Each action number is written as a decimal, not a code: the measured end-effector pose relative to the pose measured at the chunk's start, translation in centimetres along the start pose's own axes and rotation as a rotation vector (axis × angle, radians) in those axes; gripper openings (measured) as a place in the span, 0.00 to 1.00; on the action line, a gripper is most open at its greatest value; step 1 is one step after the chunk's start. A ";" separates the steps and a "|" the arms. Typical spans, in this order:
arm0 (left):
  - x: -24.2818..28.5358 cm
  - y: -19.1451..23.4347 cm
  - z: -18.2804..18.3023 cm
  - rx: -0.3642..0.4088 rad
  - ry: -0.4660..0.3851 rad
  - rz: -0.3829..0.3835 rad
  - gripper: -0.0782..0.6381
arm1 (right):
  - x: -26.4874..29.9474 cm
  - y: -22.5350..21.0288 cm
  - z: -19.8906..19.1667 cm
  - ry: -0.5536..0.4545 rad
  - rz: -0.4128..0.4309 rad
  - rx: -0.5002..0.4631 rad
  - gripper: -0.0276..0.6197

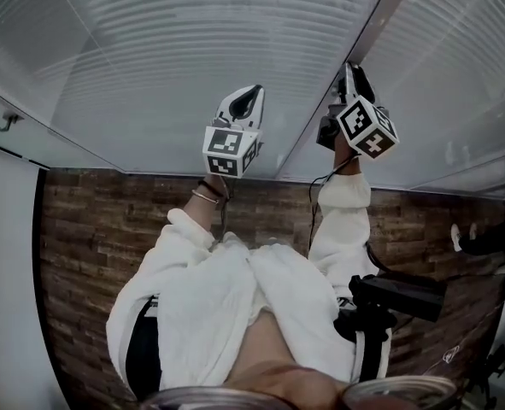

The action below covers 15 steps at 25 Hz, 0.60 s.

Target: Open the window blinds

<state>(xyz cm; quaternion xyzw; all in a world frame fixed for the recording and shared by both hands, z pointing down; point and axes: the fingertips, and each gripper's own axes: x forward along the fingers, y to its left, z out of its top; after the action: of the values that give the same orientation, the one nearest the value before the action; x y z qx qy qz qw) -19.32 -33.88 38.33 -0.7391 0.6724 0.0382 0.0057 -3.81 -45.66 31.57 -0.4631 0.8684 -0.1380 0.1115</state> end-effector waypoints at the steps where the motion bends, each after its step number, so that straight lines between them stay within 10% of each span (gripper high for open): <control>1: 0.0 0.0 -0.1 0.000 0.000 0.002 0.11 | 0.0 -0.2 -0.1 -0.013 0.006 0.089 0.24; 4: -0.2 0.2 -0.6 0.002 -0.001 0.004 0.11 | -0.1 -0.6 -0.6 -0.045 0.024 0.307 0.24; 6: -0.5 0.3 -0.5 0.002 0.001 0.004 0.11 | -0.1 -0.4 -0.5 -0.036 0.032 0.246 0.24; 12: -0.8 0.4 0.1 0.011 0.005 -0.012 0.11 | 0.1 0.5 -1.5 0.176 -0.064 -0.890 0.24; 15: -0.8 0.0 -0.4 0.011 0.015 -0.018 0.11 | 0.1 0.9 -1.7 0.194 -0.107 -1.178 0.24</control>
<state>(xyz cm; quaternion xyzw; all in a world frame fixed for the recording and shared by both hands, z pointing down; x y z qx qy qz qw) -19.41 -33.15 38.74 -0.7453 0.6660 0.0288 0.0050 -5.10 -45.02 32.81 -0.4752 0.7804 0.3198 -0.2509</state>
